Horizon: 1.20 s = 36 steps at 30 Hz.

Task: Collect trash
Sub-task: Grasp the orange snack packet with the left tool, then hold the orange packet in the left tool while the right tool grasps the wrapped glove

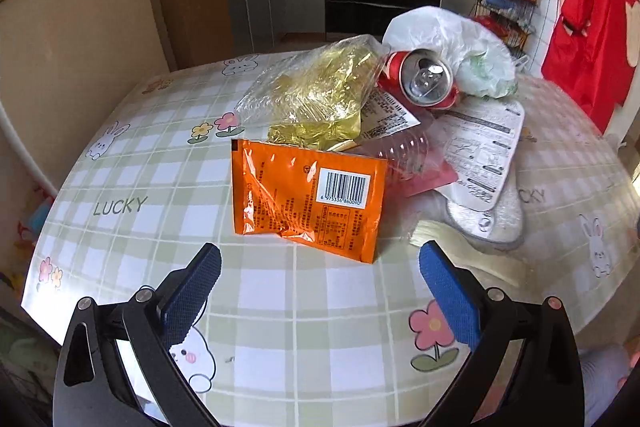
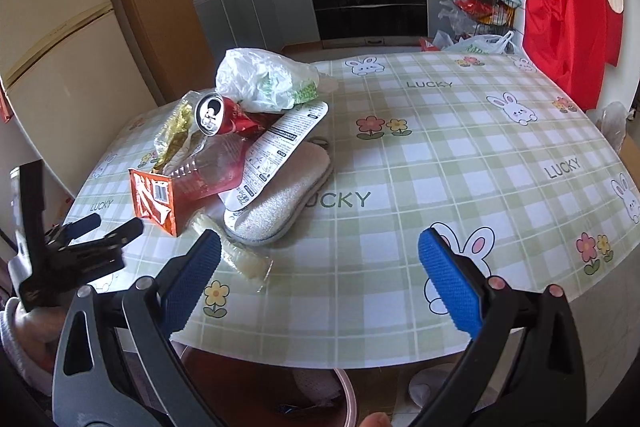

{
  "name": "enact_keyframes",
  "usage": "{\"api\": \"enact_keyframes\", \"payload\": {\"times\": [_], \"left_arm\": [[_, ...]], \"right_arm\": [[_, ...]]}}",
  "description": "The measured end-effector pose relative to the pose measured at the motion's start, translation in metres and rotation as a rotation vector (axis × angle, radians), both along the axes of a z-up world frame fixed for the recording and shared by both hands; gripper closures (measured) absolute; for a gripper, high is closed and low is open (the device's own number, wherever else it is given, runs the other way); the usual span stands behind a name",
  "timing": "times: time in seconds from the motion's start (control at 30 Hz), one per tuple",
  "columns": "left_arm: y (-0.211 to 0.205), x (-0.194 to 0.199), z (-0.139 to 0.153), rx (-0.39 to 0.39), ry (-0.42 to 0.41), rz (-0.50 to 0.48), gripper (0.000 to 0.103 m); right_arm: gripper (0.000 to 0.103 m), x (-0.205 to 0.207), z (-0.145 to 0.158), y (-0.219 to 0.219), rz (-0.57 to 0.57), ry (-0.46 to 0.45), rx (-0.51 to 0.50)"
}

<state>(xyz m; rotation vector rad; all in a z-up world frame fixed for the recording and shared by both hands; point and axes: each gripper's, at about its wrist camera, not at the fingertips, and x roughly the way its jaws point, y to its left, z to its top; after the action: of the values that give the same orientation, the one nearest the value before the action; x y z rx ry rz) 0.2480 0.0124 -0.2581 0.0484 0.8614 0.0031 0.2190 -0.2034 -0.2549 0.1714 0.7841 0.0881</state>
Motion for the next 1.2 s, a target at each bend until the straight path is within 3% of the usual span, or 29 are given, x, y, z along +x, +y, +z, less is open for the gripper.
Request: {"api": "enact_keyframes", "payload": {"times": [0.2, 0.33, 0.57, 0.67, 0.73, 0.8, 0.83, 0.9, 0.93, 1.2], "left_arm": [[-0.014, 0.042, -0.029, 0.109, 0.09, 0.044, 0.006], [-0.011, 0.058, -0.039, 0.135, 0.135, 0.096, 0.006], [-0.018, 0.061, -0.044, 0.192, 0.138, 0.057, 0.008], [-0.008, 0.058, -0.041, 0.165, 0.152, 0.068, 0.03], [0.003, 0.056, -0.041, 0.145, 0.158, 0.064, 0.04], [0.013, 0.052, -0.04, 0.12, 0.158, 0.068, 0.058], [0.019, 0.049, -0.037, 0.098, 0.15, 0.073, 0.061], [0.032, 0.039, -0.032, 0.041, 0.124, 0.073, 0.078], [0.038, 0.034, -0.03, 0.021, 0.116, 0.071, 0.094], [0.079, -0.011, -0.009, -0.133, 0.045, 0.07, 0.101]], "right_arm": [[0.006, 0.016, -0.01, -0.01, -0.002, 0.008, 0.017], [0.006, 0.024, -0.017, -0.015, 0.003, 0.023, 0.034], [0.006, 0.035, -0.034, -0.006, 0.086, 0.109, 0.03], [0.006, 0.035, -0.041, 0.0, 0.113, 0.133, 0.03], [0.006, 0.036, -0.044, 0.001, 0.117, 0.139, 0.045], [0.006, 0.037, -0.046, 0.001, 0.125, 0.15, 0.061], [0.006, 0.037, -0.046, 0.002, 0.129, 0.151, 0.064], [0.006, 0.037, -0.047, 0.004, 0.144, 0.151, 0.067], [0.006, 0.038, -0.047, 0.007, 0.154, 0.152, 0.064], [0.007, 0.042, -0.05, 0.036, 0.291, 0.157, 0.036]]}}
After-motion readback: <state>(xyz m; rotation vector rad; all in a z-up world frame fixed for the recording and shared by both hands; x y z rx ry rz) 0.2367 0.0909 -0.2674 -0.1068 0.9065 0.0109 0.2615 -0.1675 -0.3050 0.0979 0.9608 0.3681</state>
